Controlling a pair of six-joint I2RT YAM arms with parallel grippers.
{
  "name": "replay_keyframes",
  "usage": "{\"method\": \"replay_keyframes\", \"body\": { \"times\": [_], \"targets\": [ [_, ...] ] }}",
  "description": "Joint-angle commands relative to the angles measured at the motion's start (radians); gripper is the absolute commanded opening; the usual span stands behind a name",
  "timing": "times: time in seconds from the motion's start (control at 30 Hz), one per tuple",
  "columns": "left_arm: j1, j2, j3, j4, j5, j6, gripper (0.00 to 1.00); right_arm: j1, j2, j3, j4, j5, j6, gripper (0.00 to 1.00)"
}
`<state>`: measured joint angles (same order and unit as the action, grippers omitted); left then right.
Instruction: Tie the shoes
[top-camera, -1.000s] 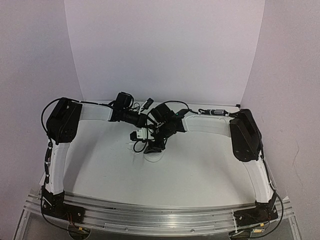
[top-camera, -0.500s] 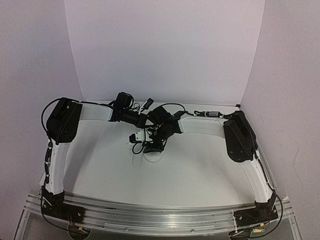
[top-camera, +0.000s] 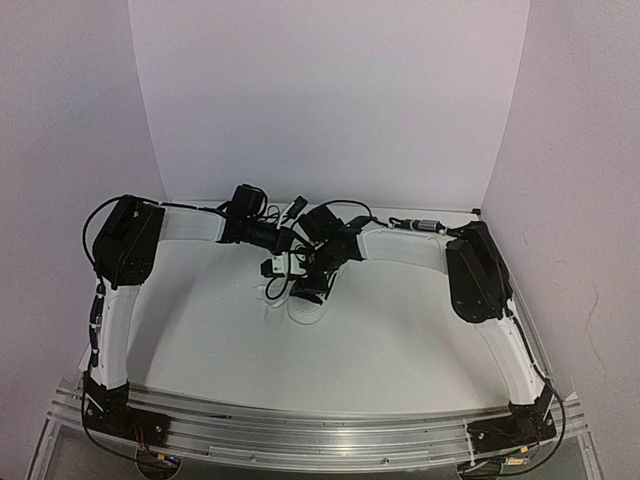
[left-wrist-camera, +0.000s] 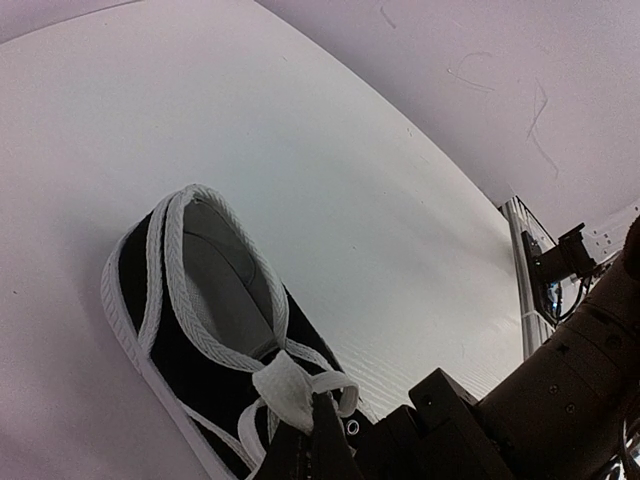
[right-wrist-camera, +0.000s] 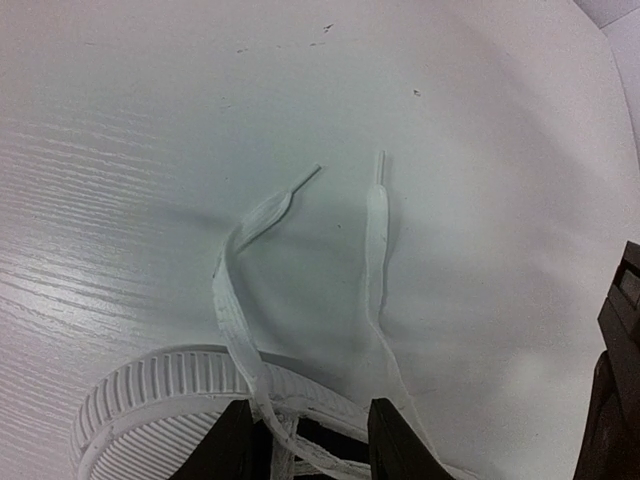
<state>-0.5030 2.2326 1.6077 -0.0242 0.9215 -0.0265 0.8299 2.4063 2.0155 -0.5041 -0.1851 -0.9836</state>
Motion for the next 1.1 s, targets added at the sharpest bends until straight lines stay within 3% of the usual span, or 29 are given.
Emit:
{"method": "replay_keyframes", "body": {
  "times": [0.0,0.17,0.37,0.53,0.73,1.07],
  "targets": [
    [0.004,0.015,0.016,0.03,0.02,0.01,0.0,0.0,0.051,0.061,-0.029,0.029,-0.036,0.38],
    [0.004,0.015,0.018,0.03,0.016,0.005,0.0,0.001,0.036,0.029,-0.055,0.025,-0.072,0.28],
    [0.004,0.021,0.027,0.03,0.019,0.004,0.0,0.0,0.019,0.012,-0.108,0.034,-0.112,0.25],
    [0.004,0.018,0.028,0.03,0.016,0.005,0.0,0.0,0.033,0.032,-0.141,0.061,-0.094,0.0],
    [0.004,0.017,0.03,0.03,0.015,0.006,0.0,-0.013,-0.006,0.052,-0.128,-0.015,0.057,0.0],
    [0.01,0.016,0.037,-0.012,0.021,0.021,0.0,-0.035,-0.226,-0.276,0.313,-0.115,0.466,0.0]
  ]
}}
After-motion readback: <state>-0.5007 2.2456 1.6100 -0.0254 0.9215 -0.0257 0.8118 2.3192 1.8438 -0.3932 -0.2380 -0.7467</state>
